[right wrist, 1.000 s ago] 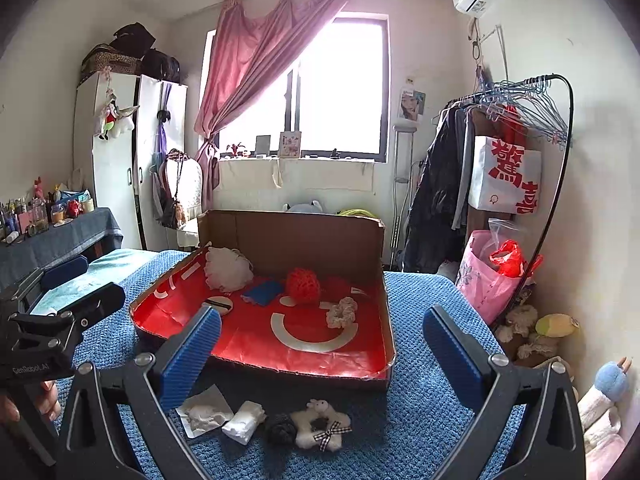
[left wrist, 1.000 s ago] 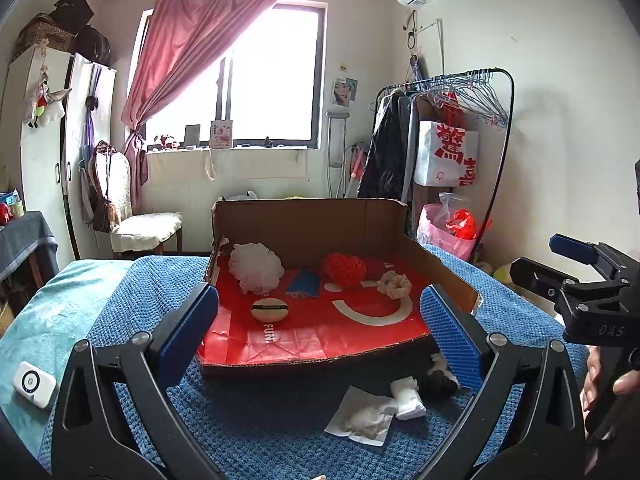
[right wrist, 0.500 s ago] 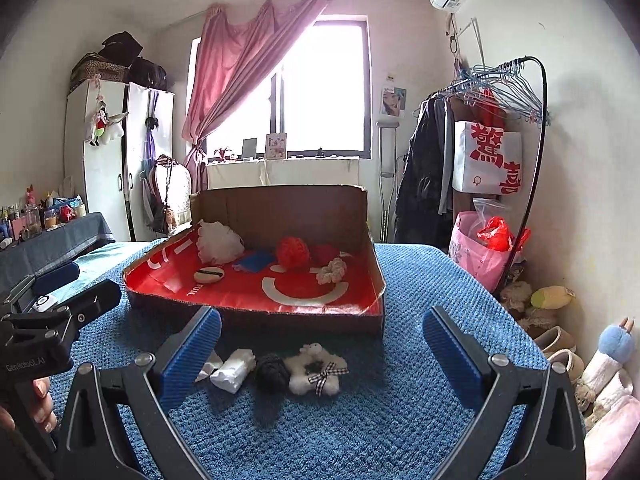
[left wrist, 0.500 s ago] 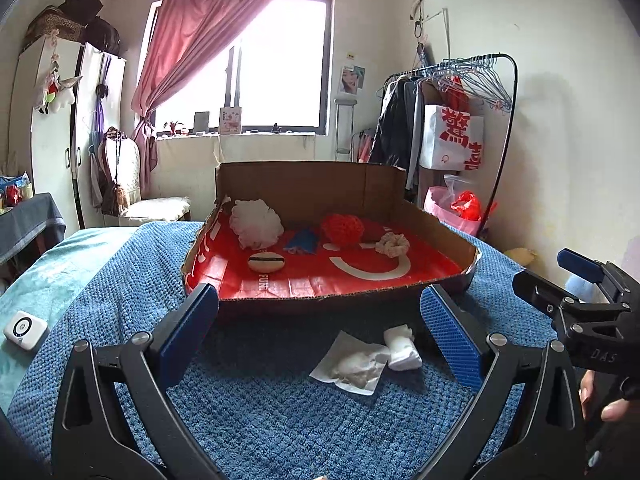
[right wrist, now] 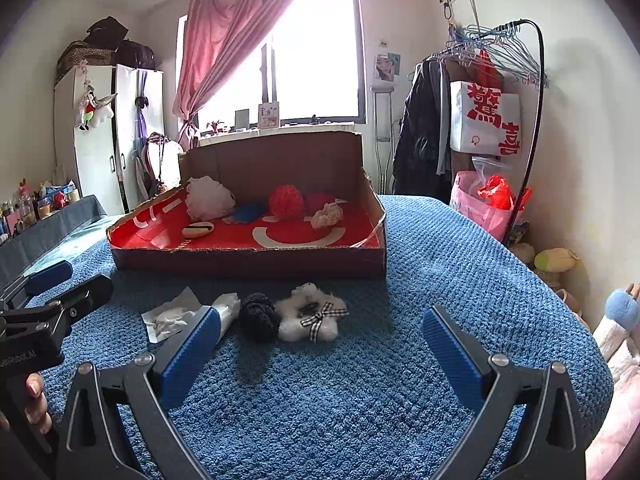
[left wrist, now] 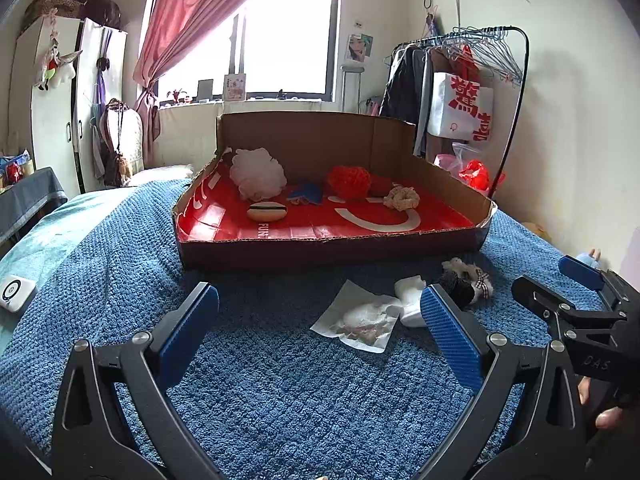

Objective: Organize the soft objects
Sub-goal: 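Withdraw both open tools from the box back over the blanket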

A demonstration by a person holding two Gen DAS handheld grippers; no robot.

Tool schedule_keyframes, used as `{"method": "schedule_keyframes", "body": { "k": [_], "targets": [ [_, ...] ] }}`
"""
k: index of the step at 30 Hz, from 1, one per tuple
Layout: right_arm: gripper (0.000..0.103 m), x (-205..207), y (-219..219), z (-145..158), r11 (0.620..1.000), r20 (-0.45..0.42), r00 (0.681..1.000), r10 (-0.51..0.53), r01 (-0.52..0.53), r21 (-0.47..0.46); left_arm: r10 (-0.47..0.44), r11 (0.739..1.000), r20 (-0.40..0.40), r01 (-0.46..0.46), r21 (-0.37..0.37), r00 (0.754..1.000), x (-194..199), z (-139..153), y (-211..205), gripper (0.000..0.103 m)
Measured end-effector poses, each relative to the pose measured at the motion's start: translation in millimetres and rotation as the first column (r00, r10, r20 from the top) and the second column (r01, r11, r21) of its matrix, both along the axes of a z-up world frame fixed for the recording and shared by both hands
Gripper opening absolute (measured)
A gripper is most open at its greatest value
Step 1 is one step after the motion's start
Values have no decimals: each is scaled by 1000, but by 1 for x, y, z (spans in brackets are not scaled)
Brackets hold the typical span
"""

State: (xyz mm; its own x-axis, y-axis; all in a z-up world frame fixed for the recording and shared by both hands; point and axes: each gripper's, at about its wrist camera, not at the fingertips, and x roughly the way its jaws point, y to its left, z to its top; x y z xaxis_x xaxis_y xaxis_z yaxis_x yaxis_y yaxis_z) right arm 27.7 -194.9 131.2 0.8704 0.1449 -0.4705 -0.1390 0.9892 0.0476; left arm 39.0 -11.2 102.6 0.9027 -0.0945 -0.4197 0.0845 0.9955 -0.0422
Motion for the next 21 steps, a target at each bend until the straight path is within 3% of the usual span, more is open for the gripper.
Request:
{"method": "schedule_keyframes", "body": {
  "k": [21],
  "targets": [
    [103, 4, -7, -14, 1000, -54, 998, -8, 8, 14, 5, 1000, -74, -5, 1, 997, 12, -15, 1, 103]
  ]
}}
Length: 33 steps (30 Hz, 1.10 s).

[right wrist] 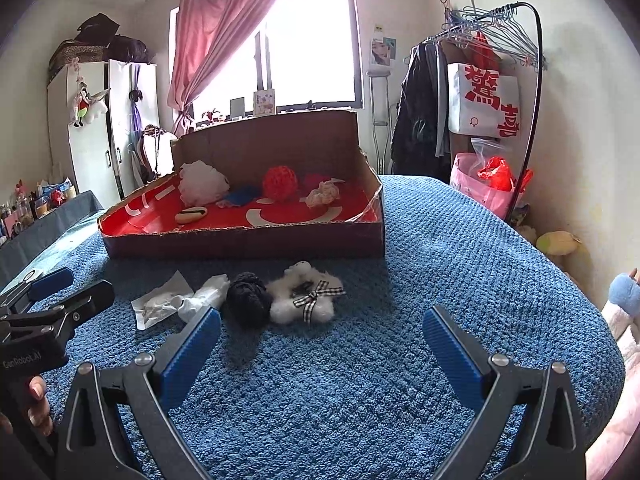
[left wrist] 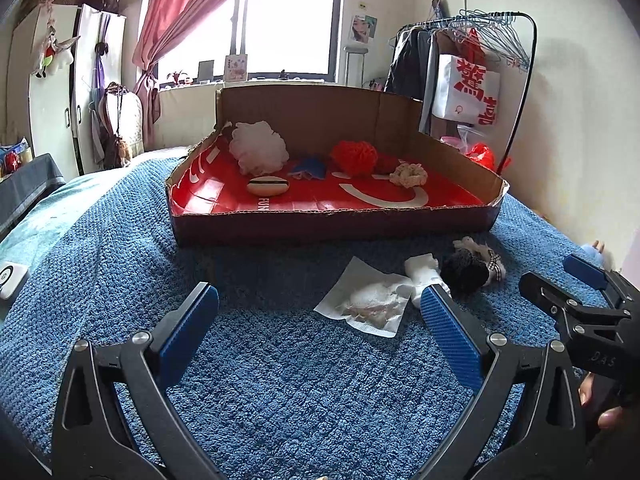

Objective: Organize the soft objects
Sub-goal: 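Withdraw both open tools from the box back over the blanket, then grasp the tissue-wrapped sachet with the left tool while the right tool grasps the white fluffy bow scrunchie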

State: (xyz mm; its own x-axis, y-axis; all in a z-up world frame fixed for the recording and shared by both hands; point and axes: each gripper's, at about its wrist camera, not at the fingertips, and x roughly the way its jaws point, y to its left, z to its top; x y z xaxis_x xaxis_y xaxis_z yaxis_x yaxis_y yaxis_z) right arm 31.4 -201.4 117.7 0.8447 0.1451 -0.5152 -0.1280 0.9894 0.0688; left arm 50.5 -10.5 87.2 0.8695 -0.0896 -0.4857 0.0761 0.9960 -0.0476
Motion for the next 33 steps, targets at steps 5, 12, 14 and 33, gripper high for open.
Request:
{"method": "schedule_keyframes", "body": {
  "k": [5, 12, 14, 33],
  "targets": [
    [103, 8, -2, -2, 1000, -43, 999, 7, -7, -2, -23, 1000, -45, 23, -2, 999, 6, -1, 0, 103],
    [103, 36, -9, -7, 999, -177, 984, 29, -32, -12, -95, 995, -145, 98, 12, 985, 27, 1, -4, 103],
    [103, 47, -8, -10, 999, -231, 972, 36, -44, -30, -123, 992, -184, 128, 17, 975, 35, 0, -6, 103],
    [86, 103, 5, -18, 988, -385, 916, 114, -145, -53, -221, 955, -385, 279, 102, 896, 92, -21, -32, 95]
  ]
}}
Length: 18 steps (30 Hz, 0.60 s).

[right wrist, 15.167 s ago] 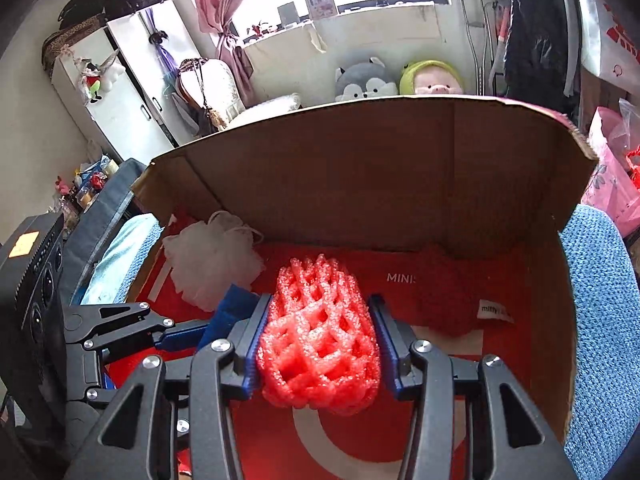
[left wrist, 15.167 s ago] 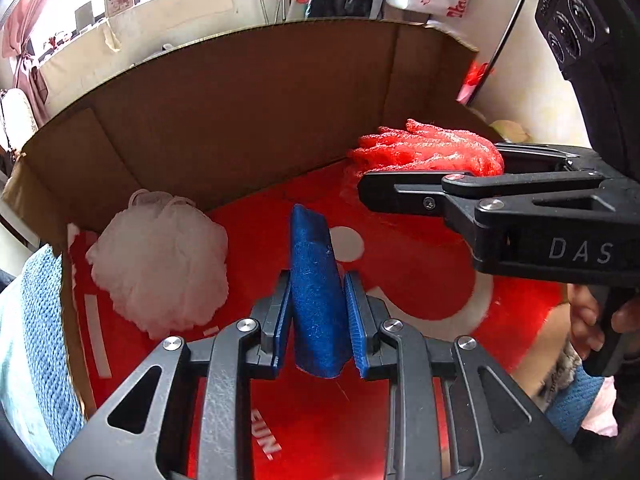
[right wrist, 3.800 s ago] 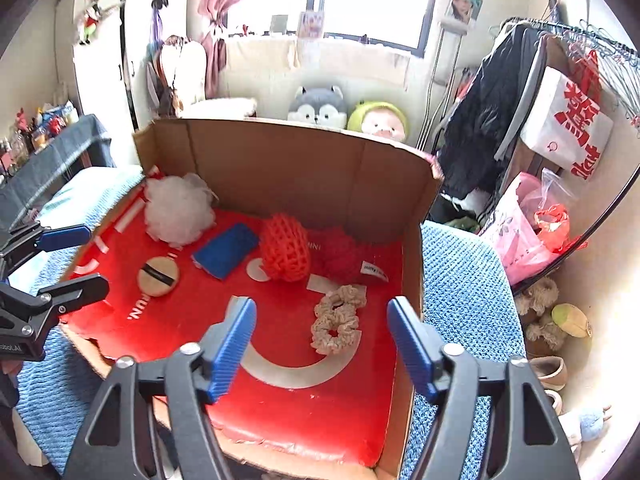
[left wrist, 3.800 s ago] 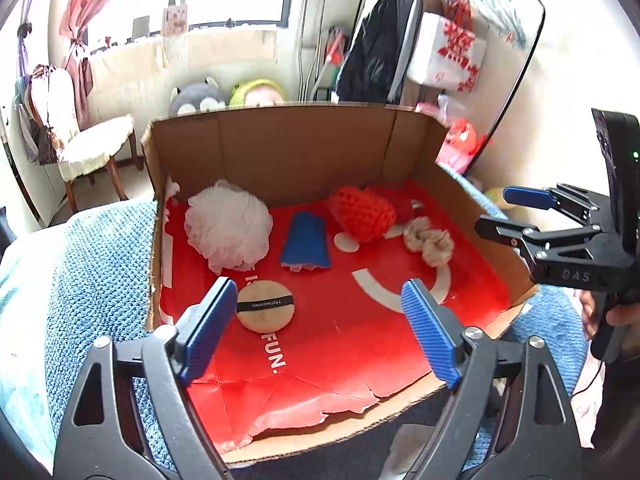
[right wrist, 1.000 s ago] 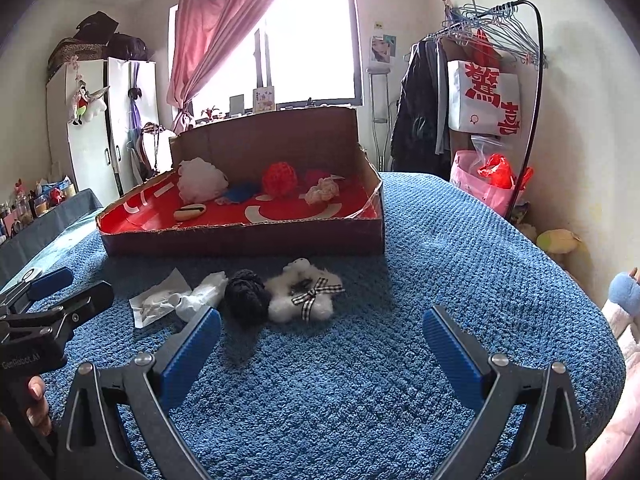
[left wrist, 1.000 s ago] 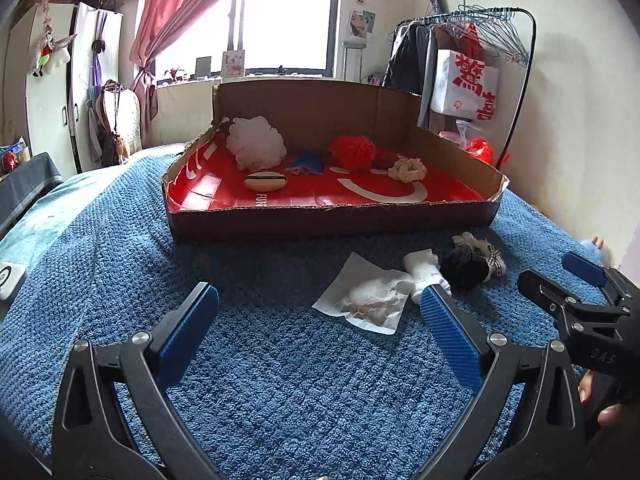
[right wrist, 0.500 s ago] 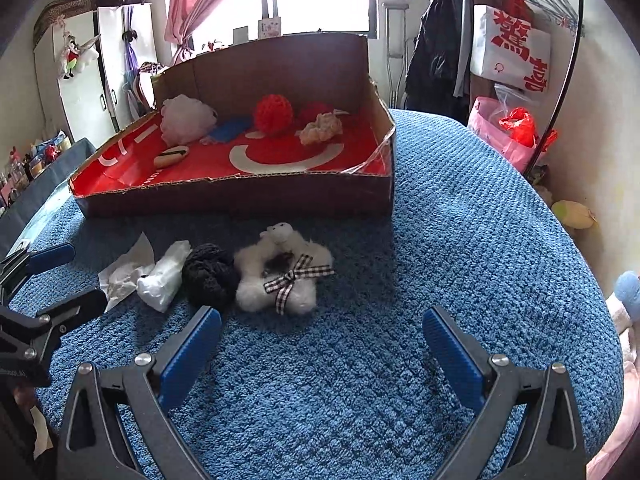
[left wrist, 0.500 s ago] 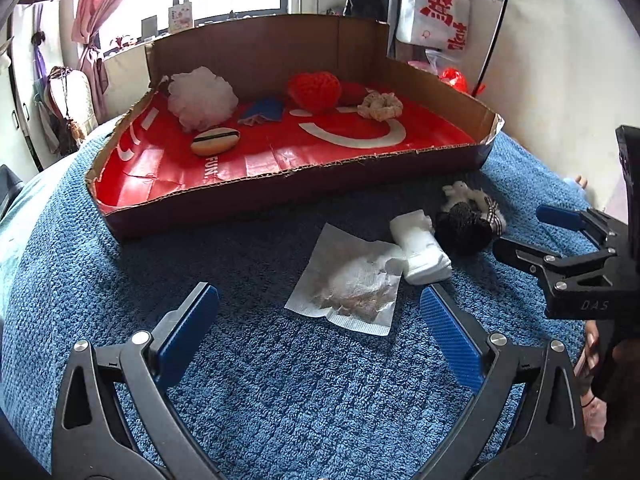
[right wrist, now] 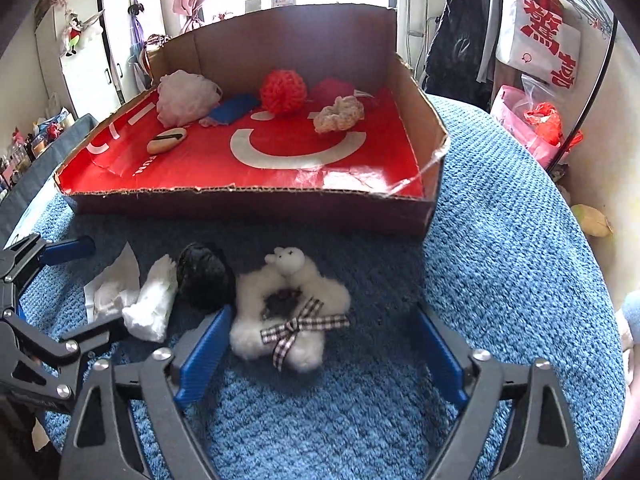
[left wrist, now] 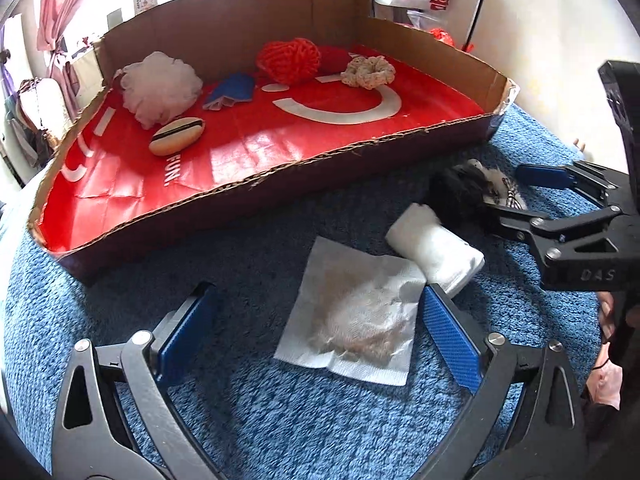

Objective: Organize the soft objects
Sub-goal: 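Grasp the tissue-wrapped sachet with the left tool while the right tool grasps the white fluffy bow scrunchie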

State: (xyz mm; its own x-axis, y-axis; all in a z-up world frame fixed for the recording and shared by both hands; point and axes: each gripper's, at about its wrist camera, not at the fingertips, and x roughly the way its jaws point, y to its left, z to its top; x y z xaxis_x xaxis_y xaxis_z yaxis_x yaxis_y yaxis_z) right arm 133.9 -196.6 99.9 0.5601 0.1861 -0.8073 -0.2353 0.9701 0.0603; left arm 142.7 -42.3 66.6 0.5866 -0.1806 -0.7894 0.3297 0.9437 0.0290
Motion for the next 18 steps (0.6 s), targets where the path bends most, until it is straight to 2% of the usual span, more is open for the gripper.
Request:
{"method": "schedule_keyframes", "body": {
  "k": [2, 3, 4, 5, 7, 8, 9, 11, 18],
  "targets": [
    [74, 2, 2, 0, 1000, 7, 1000, 13, -13, 12, -31, 999, -7, 31, -10, 999, 1, -2, -4, 84],
    [70, 2, 2, 0, 999, 13, 1000, 25, -26, 20, -42, 999, -3, 42, -11, 999, 0, -2, -5, 75],
    [57, 2, 2, 0, 999, 20, 999, 38, -38, 29, -53, 998, 4, 53, -15, 999, -1, -1, -6, 67],
    [56, 1, 2, 1, 999, 28, 999, 40, -41, 32, -69, 997, 8, 69, -28, 998, -2, 1, -7, 56],
    [55, -2, 1, 5, 998, 50, 998, 44, -47, 53, -78, 996, 13, 79, -39, 997, -4, 3, -6, 46],
    [55, -5, 0, 9, 997, 69, 997, 43, -47, 62, -77, 996, 22, 78, -43, 997, -5, 5, -6, 34],
    [55, -8, 0, 13, 997, 84, 996, 40, -45, 64, -80, 995, 26, 81, -54, 996, -6, 7, -5, 30],
    [55, -12, 0, 21, 996, 108, 993, 42, -51, 75, -86, 992, 18, 87, -92, 996, -8, 13, -2, 30],
    [55, -17, 0, 38, 991, 136, 990, 49, -64, 114, -83, 990, 81, 92, -106, 993, -14, 31, 3, 30]
  ]
}}
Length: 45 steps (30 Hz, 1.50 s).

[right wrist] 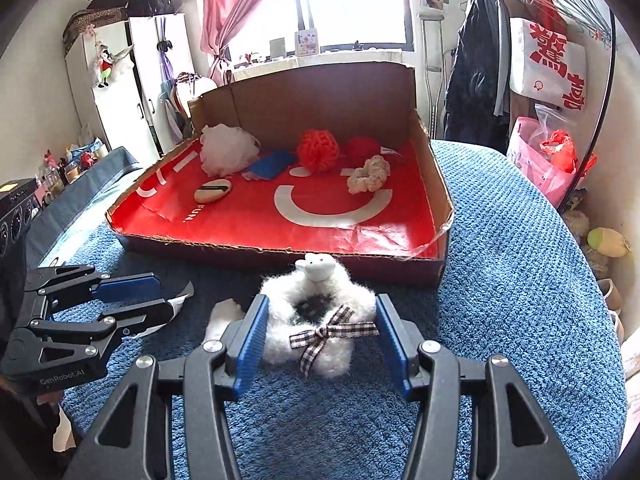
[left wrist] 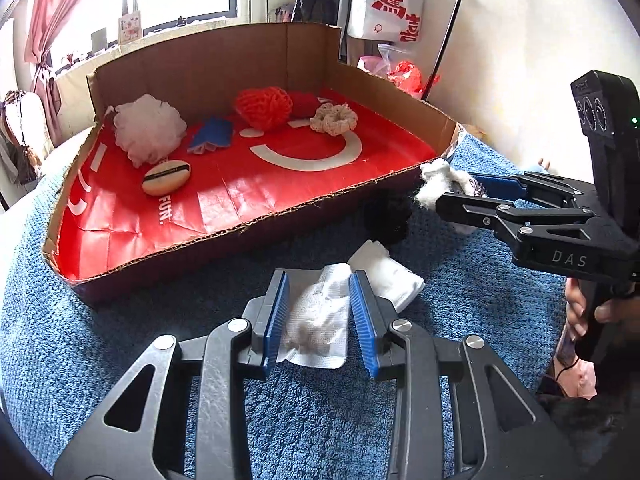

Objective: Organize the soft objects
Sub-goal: 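Grasp the tissue-wrapped sachet with the left tool while the right tool grasps the white fluffy bow scrunchie, then carry the tissue sachet and fluffy bow scrunchie with both tools into the box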

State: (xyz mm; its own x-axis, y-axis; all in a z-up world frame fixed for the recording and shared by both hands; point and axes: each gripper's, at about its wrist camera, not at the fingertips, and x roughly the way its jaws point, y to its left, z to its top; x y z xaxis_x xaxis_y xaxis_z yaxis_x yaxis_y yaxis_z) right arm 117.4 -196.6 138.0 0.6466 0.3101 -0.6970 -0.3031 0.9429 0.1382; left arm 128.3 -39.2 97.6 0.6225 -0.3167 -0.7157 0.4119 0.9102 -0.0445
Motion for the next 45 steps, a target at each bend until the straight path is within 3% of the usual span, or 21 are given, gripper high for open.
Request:
{"method": "schedule_keyframes", "body": {
  "k": [11, 14, 18, 22, 24, 25, 27, 30, 32, 34, 37, 45],
  "targets": [
    [56, -7, -2, -1, 1000, -8, 1000, -6, 6, -5, -17, 1000, -31, 17, -16, 999, -9, -9, 5, 33],
    [56, -10, -7, -10, 1000, -42, 999, -10, 10, -10, -14, 1000, -42, 14, 3, 999, -11, -16, 3, 78],
    [57, -13, -10, -28, 1000, -100, 995, -14, 12, -26, -1, 1000, -23, 2, 19, 1000, -13, -21, 2, 79],
    [73, -18, -12, -34, 999, -95, 995, -23, 20, -40, 7, 999, -40, -5, 53, 999, -3, -27, -1, 79],
    [73, -18, -12, -33, 999, -80, 996, -26, 22, -46, 10, 998, -53, -6, 62, 999, 2, -30, -2, 76],
    [73, -18, -11, -34, 998, -75, 997, -26, 22, -51, 10, 998, -65, -6, 57, 998, 5, -31, -2, 69],
    [58, -17, -10, -36, 999, -67, 998, -16, 13, -48, 4, 998, -66, -1, 55, 998, 9, -34, -3, 42],
    [54, -20, -9, -36, 999, -43, 999, -8, 6, -39, -4, 999, -53, 5, 33, 999, 7, -33, 0, 22],
    [49, -23, -10, -32, 1000, -26, 1000, 2, -2, -3, 5, 1000, -44, -4, 21, 999, 5, -31, 3, 20],
    [17, -25, -12, -25, 1000, 8, 1000, -12, 12, 1, 9, 1000, -35, -9, 23, 999, 2, -28, 5, 20],
    [15, -22, -19, -16, 998, 3, 1000, -11, 11, 61, 4, 1000, -29, -4, 21, 1000, -1, -24, 6, 19],
    [15, -20, -15, -18, 999, -3, 1000, -12, 12, 38, 0, 1000, -24, 0, 11, 1000, -7, -17, 11, 19]
  ]
}}
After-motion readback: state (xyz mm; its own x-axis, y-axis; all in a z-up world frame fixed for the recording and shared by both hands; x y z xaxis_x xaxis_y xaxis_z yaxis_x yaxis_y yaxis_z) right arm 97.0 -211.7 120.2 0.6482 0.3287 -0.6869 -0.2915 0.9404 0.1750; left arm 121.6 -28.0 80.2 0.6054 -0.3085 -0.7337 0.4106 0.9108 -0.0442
